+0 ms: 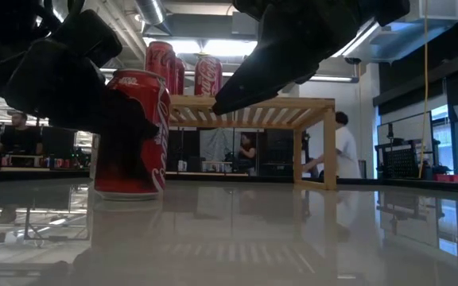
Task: Place canned beverage on shelf
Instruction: Put the red and white soda can on the shelf aligned with the other red and white soda can
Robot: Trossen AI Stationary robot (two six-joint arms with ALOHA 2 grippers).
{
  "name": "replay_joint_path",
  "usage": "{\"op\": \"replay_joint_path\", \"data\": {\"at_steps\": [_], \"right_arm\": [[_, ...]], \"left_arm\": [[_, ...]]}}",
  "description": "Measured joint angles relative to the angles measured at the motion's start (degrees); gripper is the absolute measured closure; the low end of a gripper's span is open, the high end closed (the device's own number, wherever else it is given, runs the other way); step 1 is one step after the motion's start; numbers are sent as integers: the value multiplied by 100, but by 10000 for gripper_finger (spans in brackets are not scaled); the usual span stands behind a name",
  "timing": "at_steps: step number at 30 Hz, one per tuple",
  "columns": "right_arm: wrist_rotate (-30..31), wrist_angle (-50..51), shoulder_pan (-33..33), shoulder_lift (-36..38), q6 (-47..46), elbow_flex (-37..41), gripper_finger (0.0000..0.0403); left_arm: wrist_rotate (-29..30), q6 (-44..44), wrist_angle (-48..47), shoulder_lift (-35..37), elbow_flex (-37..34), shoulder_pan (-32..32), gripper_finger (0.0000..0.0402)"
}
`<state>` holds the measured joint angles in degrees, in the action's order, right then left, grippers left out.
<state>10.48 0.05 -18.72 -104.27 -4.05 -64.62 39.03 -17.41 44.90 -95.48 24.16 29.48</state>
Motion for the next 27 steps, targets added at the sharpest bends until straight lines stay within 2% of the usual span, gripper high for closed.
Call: {"op": "replay_joint_path", "data": {"at_steps": [7,11,19,27], "right_arm": [[0,0,0,0,-6,0,77],[0,2,0,0,-11,0,77],[-2,4,0,0,-11,0,77],[-4,109,0,0,-15,0,77]], "left_arm": [[-705,55,-378,542,0,22,7],[-1022,49,-1110,1045,0,22,7],[-1168,-413,-2596,2017,0,25,7],[-1617,-551,-2743,2203,0,275,7]]}}
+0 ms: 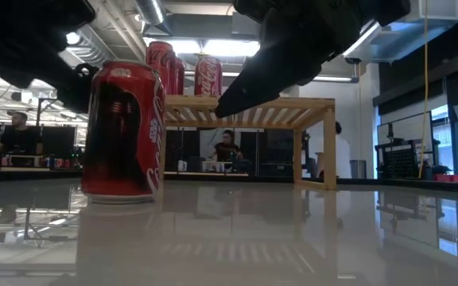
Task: Place canned beverage on shelf
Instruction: Put the red and white soda can on the shelf aligned with the other red and white soda can
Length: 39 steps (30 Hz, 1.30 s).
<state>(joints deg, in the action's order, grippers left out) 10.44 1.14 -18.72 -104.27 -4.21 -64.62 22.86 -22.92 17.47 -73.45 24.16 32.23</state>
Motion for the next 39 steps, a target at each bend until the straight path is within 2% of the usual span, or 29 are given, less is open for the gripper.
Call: {"op": "replay_joint_path", "data": {"at_steps": [8,13,21,27,33,39], "right_arm": [[30,158,0,2,-44,0,77],[704,144,40,-16,-167,-1,77],[1227,-117,207,-280,-598,2,77],[1204,-1053,267,-569,-314,-4,77],[1155,-2005,302,-769,-155,-4,77],[1156,-2116,306,-831,-107,2,77]], "left_arm": [[-143,-416,3,-2,0,479,7],[-2,-805,11,-2,0,724,7],[493,-1223,116,-292,0,802,7],[852,-1428,497,-846,1,759,8],[1585,-1925,577,-1228,2,674,8],[2000,-2275,549,-1342,0,630,8]]}}
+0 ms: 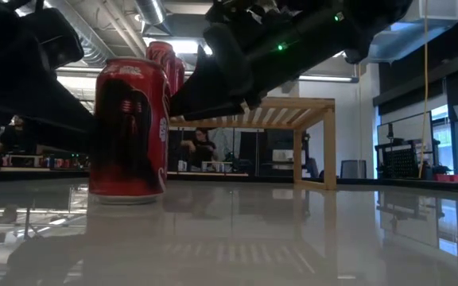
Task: Place canned beverage on shelf
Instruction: Put the red and white soda can on the shelf aligned with the other red and white soda can
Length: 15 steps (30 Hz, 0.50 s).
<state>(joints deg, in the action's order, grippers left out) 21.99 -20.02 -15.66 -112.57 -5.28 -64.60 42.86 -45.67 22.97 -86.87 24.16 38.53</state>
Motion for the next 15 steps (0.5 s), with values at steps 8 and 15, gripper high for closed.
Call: {"op": "replay_joint_path", "data": {"at_steps": [8,15], "right_arm": [[86,65,11,0,-19,0,77],[85,102,11,2,-31,0,77]], "left_arm": [[112,-26,-3,-2,0,-130,8],[285,-26,-29,-2,0,-140,8]]}}
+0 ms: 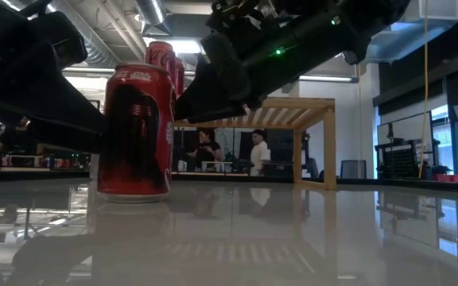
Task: Place canned beverage on shelf
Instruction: Put the red and white soda can on the shelf aligned with the other red and white soda can
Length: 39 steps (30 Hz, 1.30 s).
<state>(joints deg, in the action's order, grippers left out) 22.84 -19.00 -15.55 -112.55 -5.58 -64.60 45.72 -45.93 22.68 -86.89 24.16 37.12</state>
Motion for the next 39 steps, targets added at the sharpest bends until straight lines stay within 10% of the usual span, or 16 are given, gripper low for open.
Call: {"op": "replay_joint_path", "data": {"at_steps": [27,39], "right_arm": [[314,712,-26,26,-219,-11,77],[-986,1416,-39,351,-606,-11,77]], "left_arm": [[485,-175,-118,7,0,-15,8],[522,-602,-615,144,0,-17,8]]}}
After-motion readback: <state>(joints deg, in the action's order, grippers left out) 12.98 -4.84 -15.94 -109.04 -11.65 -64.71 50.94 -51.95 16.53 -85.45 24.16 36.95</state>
